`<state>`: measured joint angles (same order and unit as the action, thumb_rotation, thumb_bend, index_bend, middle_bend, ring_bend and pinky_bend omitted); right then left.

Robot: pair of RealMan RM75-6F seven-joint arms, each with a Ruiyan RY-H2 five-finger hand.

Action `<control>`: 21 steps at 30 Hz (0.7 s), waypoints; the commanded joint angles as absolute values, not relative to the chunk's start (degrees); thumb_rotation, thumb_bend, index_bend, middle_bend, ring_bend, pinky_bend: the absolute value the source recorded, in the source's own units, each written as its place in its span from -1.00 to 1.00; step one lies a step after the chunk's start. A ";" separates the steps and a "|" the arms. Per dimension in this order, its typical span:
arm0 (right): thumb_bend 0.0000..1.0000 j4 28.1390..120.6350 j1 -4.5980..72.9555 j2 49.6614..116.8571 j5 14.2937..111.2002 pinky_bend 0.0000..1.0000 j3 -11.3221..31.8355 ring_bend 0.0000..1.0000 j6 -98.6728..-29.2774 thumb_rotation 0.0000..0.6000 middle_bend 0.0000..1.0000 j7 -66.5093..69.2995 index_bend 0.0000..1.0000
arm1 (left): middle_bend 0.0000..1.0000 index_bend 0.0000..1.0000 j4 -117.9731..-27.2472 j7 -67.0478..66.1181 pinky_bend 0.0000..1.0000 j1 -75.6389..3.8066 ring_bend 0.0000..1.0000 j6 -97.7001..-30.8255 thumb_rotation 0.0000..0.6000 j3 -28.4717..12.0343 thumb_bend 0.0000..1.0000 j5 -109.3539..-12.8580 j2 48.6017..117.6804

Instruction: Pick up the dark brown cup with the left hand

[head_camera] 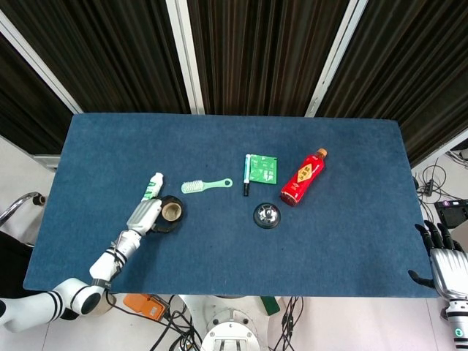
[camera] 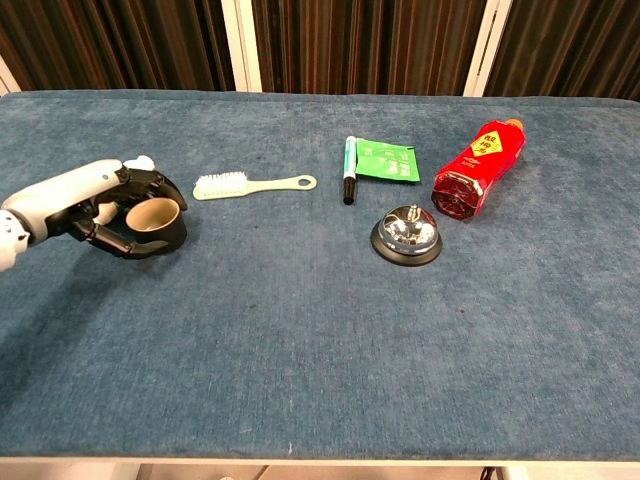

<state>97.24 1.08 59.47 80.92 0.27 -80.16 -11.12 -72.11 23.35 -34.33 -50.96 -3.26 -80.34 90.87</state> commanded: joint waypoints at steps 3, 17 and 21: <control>-0.42 97.28 1.07 59.51 80.91 -0.36 0.25 -0.83 -80.19 1.00 -0.77 -11.23 -0.64 | -0.11 -0.10 -73.71 23.62 -0.15 -34.24 -0.23 -52.55 1.00 -3.51 -0.27 -81.46 89.44; -0.42 97.53 0.96 59.85 80.80 -0.32 0.38 -0.83 -80.61 1.00 -0.77 -11.46 -0.64 | -0.11 -0.10 -89.95 13.12 -0.13 -38.48 -0.23 -51.59 1.00 -9.64 -0.27 -78.04 77.40; -0.42 97.53 1.09 60.00 80.60 -0.32 0.52 -0.83 -80.50 1.00 -0.77 -11.78 -0.64 | -0.11 -0.10 -95.85 12.13 -0.13 -40.58 -0.23 -49.60 1.00 -13.19 -0.27 -75.31 71.47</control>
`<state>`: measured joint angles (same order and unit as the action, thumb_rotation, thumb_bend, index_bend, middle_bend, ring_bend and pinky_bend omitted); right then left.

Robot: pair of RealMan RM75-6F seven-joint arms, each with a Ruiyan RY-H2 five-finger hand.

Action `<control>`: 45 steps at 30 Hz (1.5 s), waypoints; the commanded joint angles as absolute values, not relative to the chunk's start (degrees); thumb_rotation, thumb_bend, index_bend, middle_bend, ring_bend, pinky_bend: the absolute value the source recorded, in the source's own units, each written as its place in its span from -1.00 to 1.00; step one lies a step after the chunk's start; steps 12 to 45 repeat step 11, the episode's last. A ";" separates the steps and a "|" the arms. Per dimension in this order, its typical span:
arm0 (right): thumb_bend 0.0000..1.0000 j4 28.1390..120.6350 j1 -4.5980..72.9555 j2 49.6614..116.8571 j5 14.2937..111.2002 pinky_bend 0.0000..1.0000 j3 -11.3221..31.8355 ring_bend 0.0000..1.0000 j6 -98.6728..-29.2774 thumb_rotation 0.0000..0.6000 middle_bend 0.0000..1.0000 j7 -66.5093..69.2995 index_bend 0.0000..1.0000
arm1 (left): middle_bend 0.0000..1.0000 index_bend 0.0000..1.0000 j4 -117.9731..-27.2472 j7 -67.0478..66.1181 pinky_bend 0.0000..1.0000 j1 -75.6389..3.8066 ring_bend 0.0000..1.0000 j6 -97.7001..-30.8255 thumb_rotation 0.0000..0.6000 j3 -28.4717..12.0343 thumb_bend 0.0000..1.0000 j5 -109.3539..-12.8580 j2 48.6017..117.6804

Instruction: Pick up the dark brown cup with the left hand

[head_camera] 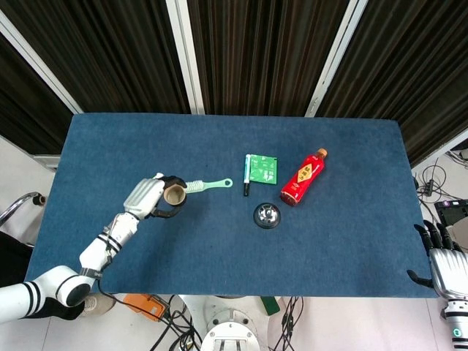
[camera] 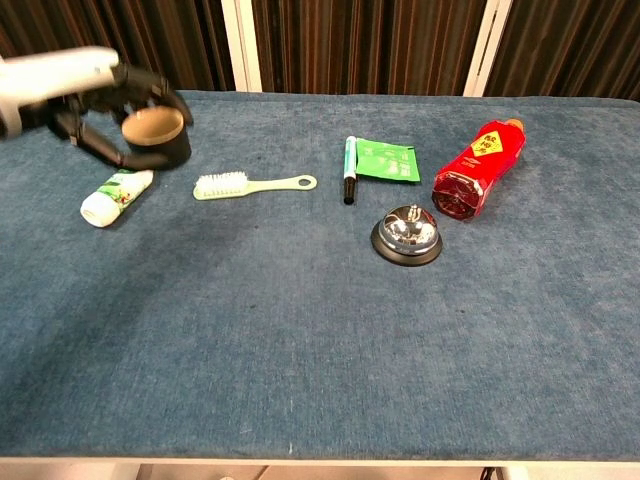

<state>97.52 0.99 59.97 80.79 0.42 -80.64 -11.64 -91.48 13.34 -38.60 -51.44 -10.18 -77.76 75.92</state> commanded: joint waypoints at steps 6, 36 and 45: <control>-0.42 97.76 1.35 59.92 79.92 -0.32 0.76 -0.83 -80.01 1.00 -0.77 -11.94 -0.66 | -0.11 -0.10 -101.80 12.44 -0.13 -42.55 -0.23 -46.68 1.00 -16.61 -0.27 -72.03 63.49; -0.42 97.80 1.40 59.88 79.82 -0.32 0.77 -0.83 -79.94 1.00 -0.77 -12.06 -0.67 | -0.11 -0.10 -104.39 10.38 -0.13 -43.00 -0.23 -46.61 1.00 -17.67 -0.27 -69.12 59.52; -0.42 97.80 1.40 59.88 79.82 -0.32 0.77 -0.83 -79.94 1.00 -0.77 -12.06 -0.67 | -0.11 -0.10 -104.39 10.38 -0.13 -43.00 -0.23 -46.61 1.00 -17.67 -0.27 -69.12 59.52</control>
